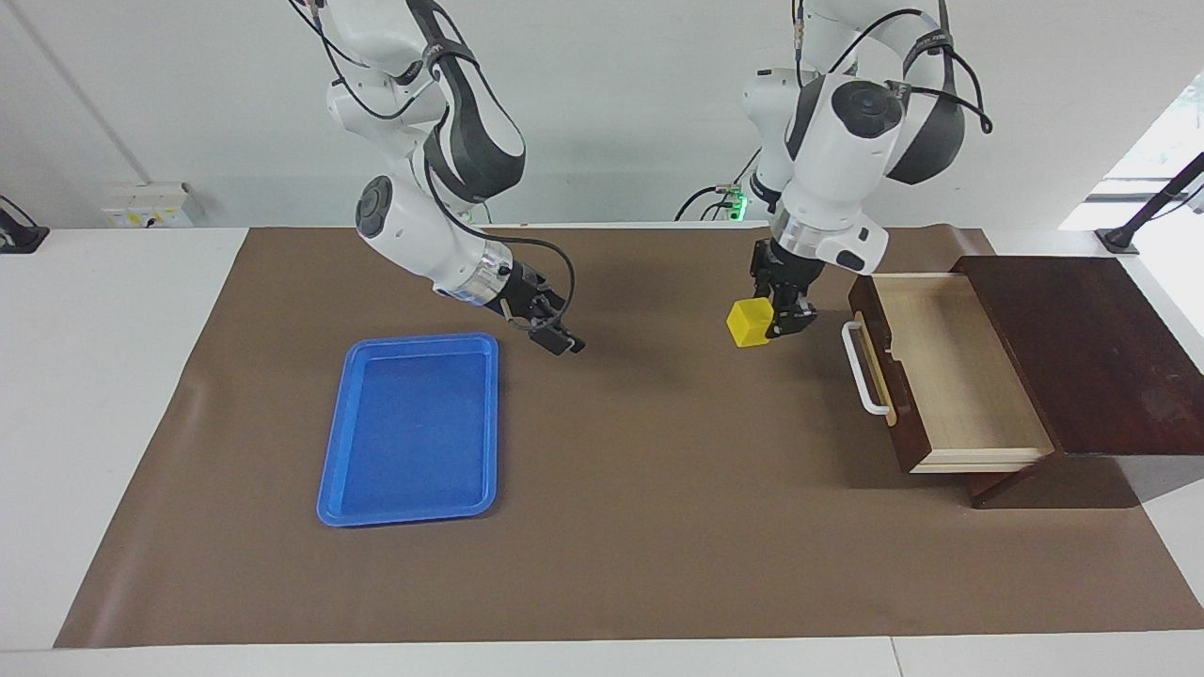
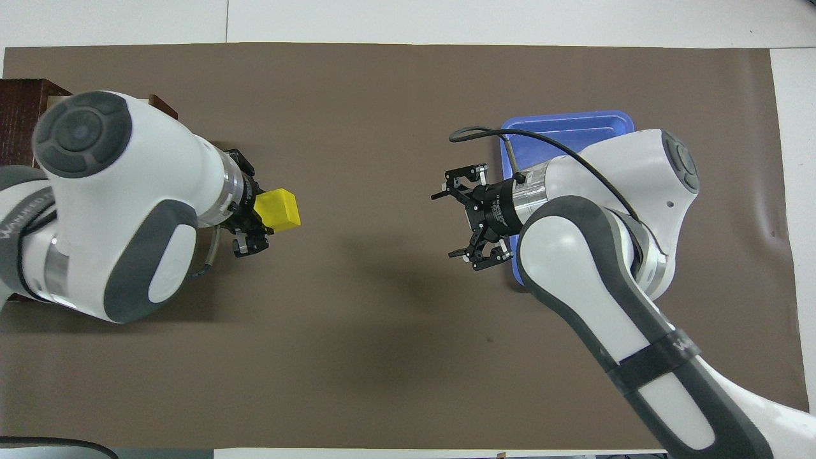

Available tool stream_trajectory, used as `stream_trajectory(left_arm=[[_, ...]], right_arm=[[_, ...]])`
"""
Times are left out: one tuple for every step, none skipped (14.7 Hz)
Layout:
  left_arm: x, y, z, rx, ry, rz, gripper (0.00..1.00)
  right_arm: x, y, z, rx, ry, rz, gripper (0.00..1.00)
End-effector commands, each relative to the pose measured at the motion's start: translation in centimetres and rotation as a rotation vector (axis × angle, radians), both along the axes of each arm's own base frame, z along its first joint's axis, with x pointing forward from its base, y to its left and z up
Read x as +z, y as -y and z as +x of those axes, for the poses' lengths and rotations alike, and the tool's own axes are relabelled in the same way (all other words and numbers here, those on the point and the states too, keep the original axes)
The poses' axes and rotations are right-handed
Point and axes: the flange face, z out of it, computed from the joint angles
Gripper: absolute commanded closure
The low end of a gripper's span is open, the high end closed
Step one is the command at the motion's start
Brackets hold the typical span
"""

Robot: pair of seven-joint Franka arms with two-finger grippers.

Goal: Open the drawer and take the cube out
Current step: 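Lift the cube with the left gripper while the right gripper approaches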

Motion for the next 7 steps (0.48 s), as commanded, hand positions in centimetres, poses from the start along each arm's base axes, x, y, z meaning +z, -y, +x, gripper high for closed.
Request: stream_trajectory(left_arm=[[-1.1,1.6,-2.2,0.016,-0.012,0.038,0.92],[-1.3,2.6,-3.0,-0.004,-0.014,0.04,0.92],[-1.2,3.7,-3.6,0.002,-0.01,0.038,0.92],[-1.2,4.8,-4.0,0.028,0.004,0.03,0.92],[-1.3,6.2,-4.7,0.024,0.011,0.025,0.92],[-1.5,6.7,-5.0,0.021,0.008,0.027,0.92],[-1.6,7.1,-5.2,0.025,0.008,0.027,0.92]], right_arm=[[-1.7,-2.6,1.9,-0.039,-0.016,0.018,0.0],[-2.5,-3.8,2.4,-0.06,-0.029,0.016,0.0],[-3.3,-4.8,2.9,-0.077,-0.047,0.026,0.0],[-4.0,-5.5,3.2,-0.086,-0.062,0.041,0.0],[-4.7,-5.6,3.5,-0.125,-0.101,0.088,0.0],[-4.7,-4.9,4.1,-0.184,-0.146,0.161,0.0],[-4.6,-5.1,4.2,-0.212,-0.172,0.198,0.0]])
